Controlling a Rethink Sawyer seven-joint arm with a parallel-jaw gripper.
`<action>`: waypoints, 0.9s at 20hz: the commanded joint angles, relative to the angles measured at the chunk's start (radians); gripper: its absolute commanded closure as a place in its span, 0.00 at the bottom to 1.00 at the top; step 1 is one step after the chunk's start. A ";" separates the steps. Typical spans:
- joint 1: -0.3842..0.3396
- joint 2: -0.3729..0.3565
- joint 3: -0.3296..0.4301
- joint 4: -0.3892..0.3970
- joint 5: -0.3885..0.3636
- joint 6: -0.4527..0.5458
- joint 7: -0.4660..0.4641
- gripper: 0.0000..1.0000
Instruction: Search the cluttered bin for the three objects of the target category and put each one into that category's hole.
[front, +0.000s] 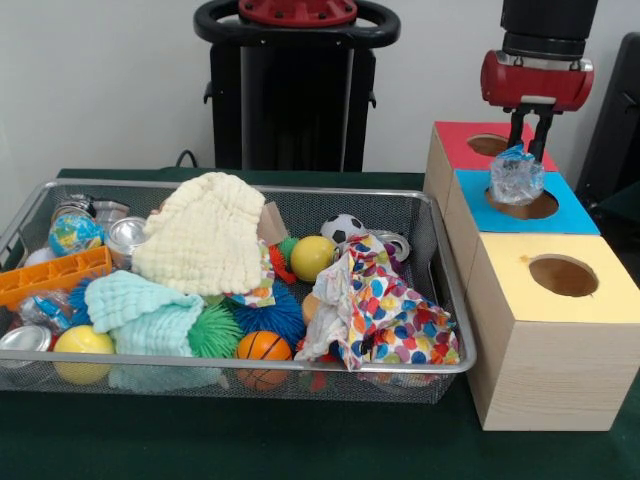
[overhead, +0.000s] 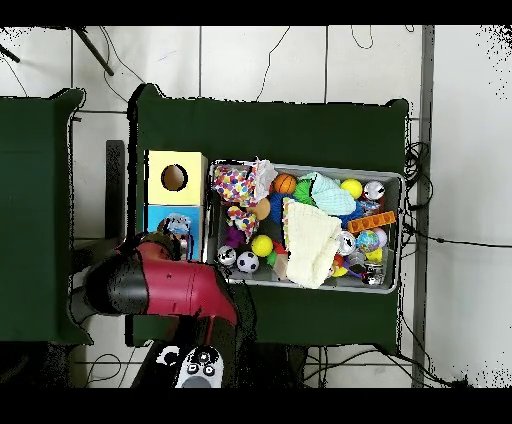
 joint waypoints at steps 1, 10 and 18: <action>0.018 0.017 0.022 0.100 0.059 0.006 0.288 1.00; -0.025 0.052 0.050 0.074 0.071 -0.005 0.240 1.00; -0.016 0.084 0.032 0.037 0.083 -0.021 0.242 1.00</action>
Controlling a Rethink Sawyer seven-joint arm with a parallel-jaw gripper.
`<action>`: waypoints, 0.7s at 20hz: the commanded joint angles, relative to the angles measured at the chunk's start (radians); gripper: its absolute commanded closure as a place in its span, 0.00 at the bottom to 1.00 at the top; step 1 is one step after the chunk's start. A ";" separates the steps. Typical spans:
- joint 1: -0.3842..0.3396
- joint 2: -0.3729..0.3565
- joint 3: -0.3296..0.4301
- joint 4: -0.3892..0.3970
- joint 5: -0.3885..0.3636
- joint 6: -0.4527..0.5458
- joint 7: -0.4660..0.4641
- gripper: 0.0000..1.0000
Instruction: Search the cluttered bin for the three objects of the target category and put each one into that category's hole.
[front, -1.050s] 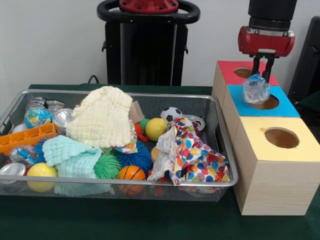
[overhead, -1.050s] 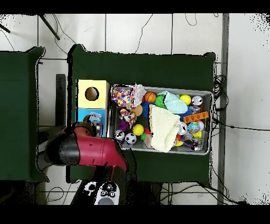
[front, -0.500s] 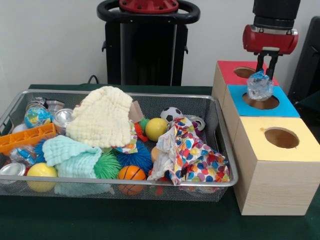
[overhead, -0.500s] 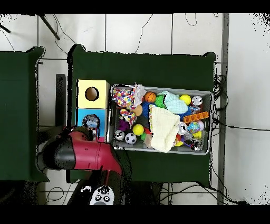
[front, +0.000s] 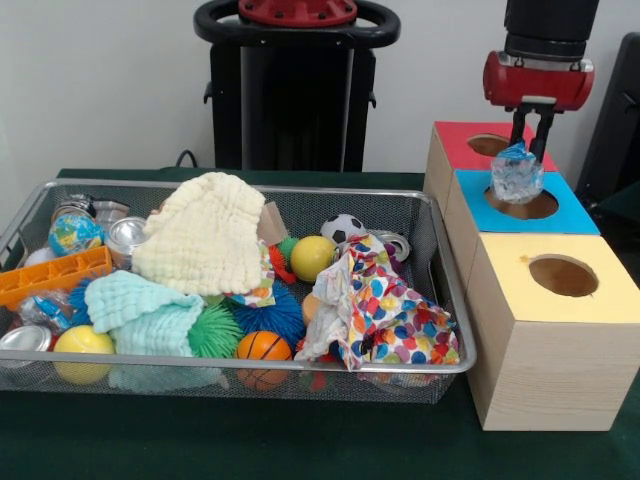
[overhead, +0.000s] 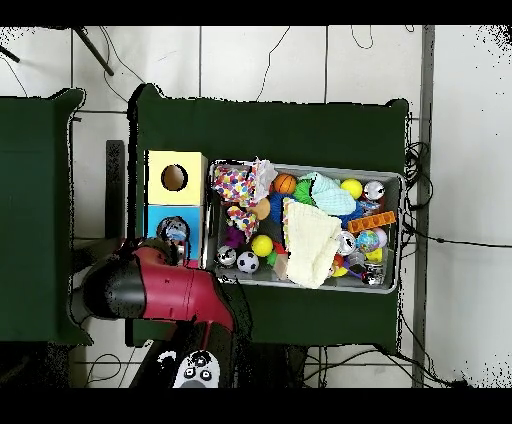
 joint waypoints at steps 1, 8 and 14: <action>-0.020 0.086 0.022 0.001 0.037 -0.010 0.246 1.00; -0.010 0.096 0.005 -0.021 0.039 0.025 0.236 0.00; 0.003 0.096 -0.018 -0.029 0.035 0.043 0.232 0.00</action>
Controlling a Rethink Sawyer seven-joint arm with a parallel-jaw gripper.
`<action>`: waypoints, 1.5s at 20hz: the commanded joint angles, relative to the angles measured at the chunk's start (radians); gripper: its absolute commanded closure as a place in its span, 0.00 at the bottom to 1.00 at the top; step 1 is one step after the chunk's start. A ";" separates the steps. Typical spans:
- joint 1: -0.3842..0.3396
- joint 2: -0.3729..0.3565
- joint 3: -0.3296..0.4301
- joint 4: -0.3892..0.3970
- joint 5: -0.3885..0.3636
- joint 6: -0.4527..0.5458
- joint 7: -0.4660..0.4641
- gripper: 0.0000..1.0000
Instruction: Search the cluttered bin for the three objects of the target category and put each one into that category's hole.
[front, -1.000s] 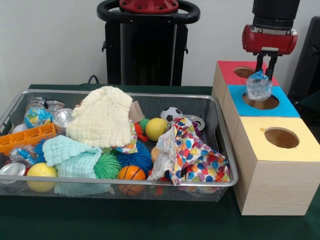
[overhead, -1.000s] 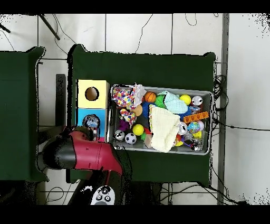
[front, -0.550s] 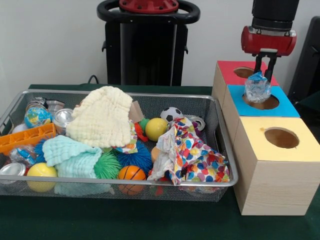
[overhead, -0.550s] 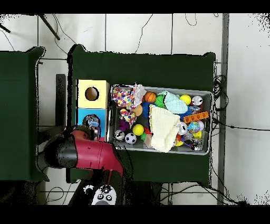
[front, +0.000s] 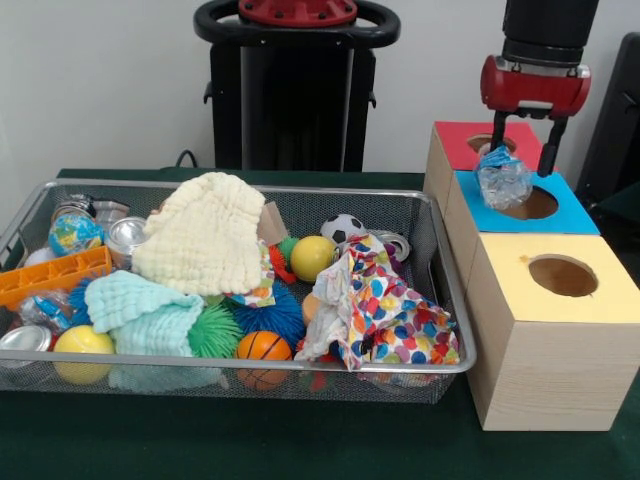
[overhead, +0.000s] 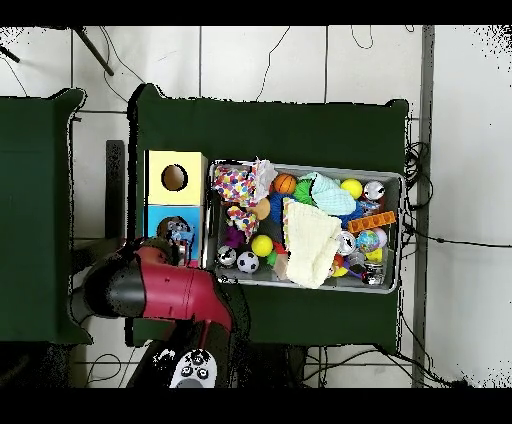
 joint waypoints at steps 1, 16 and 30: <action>-0.009 0.076 -0.001 -0.021 0.024 0.046 0.237 0.00; 0.052 0.048 -0.066 -0.146 0.049 0.244 0.289 0.00; 0.079 0.061 -0.093 -0.203 0.054 0.310 0.310 0.00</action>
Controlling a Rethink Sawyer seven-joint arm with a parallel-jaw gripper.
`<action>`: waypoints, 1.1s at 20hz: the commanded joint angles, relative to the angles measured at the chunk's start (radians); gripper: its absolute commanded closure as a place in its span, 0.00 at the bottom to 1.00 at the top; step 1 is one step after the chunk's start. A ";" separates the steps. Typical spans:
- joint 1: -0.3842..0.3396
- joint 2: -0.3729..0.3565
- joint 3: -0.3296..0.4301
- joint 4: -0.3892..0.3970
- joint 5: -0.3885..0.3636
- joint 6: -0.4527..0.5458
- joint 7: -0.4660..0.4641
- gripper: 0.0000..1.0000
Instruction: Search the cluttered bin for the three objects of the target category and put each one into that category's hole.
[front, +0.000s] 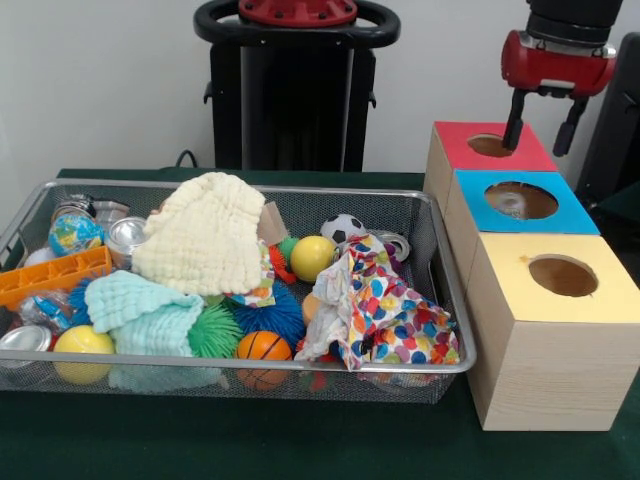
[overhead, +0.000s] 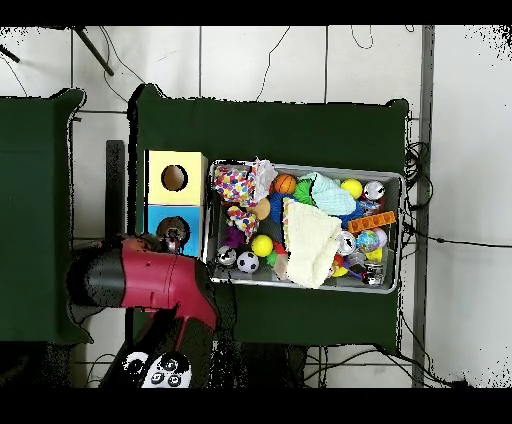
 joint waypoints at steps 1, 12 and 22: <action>-0.007 0.034 0.012 -0.064 0.042 0.077 0.298 0.00; -0.091 -0.006 0.043 -0.040 0.024 0.064 0.217 0.00; -0.383 -0.110 0.179 0.064 -0.019 0.016 -0.026 0.00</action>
